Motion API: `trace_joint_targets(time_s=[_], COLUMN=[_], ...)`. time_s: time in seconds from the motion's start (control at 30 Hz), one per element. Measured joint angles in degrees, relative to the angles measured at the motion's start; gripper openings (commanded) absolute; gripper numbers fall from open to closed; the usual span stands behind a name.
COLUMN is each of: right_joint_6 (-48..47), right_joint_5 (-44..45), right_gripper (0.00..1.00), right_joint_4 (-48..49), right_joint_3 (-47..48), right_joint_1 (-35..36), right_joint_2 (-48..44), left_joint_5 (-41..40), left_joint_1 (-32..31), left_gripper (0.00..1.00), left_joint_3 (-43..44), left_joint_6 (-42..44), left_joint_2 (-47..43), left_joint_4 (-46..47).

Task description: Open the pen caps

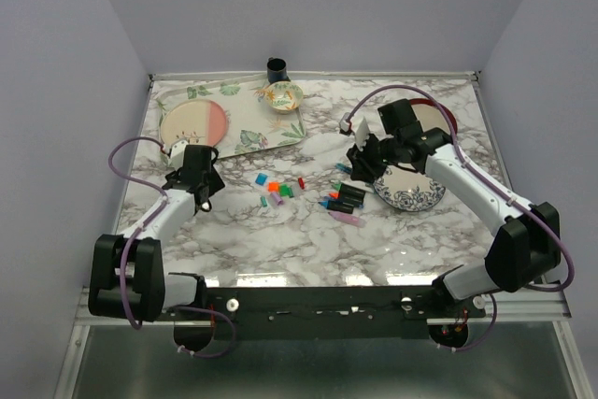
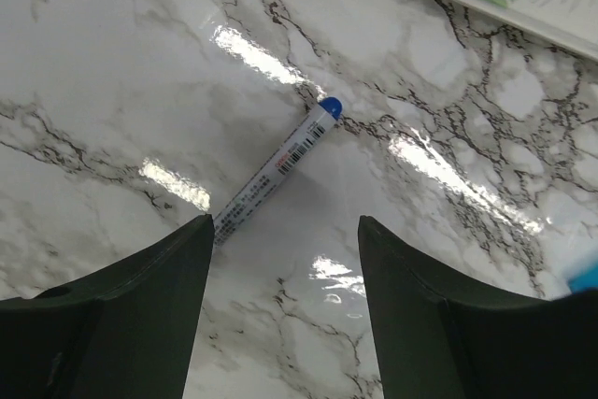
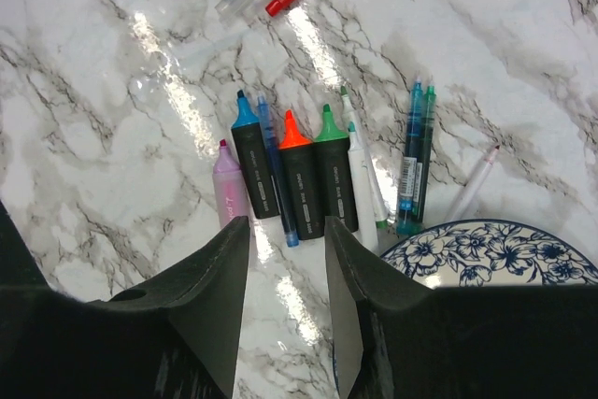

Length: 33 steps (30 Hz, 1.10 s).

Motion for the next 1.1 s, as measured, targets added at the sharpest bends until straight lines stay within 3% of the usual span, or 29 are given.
trace_joint_targets(time_s=[0.33,0.43,0.77,0.97,1.1], right_joint_6=[-0.2,-0.2,-0.2,-0.3,-1.2], right_joint_5=[-2.8,-3.1,-3.3,-4.0,-5.9], right_gripper=[0.45,0.45,0.45,0.46,0.46], right_joint_4=[-1.0,-1.1,-1.2,-1.2,-1.1], right_joint_3=[-0.2,-0.3,-0.7,-1.2,-2.5], right_joint_1=[0.0,0.0,0.0,0.0,0.0], right_joint_2=[-1.8,-2.1,-2.6,-3.0,-5.0], left_joint_5=[-0.7,-0.3,5.2,9.9,17.1], left_joint_1=[2.6,3.1,3.8,4.0,3.9], left_gripper=[0.53,0.42,0.12,0.02,0.0], left_joint_3=[3.1,3.3,3.2,-0.3,-3.3], left_joint_6=[0.7,0.7,-0.3,-1.2,-2.1], left_joint_2=[8.5,9.2,9.2,6.6,5.1], left_joint_4=[-1.9,-2.1,-0.7,4.4,10.0])
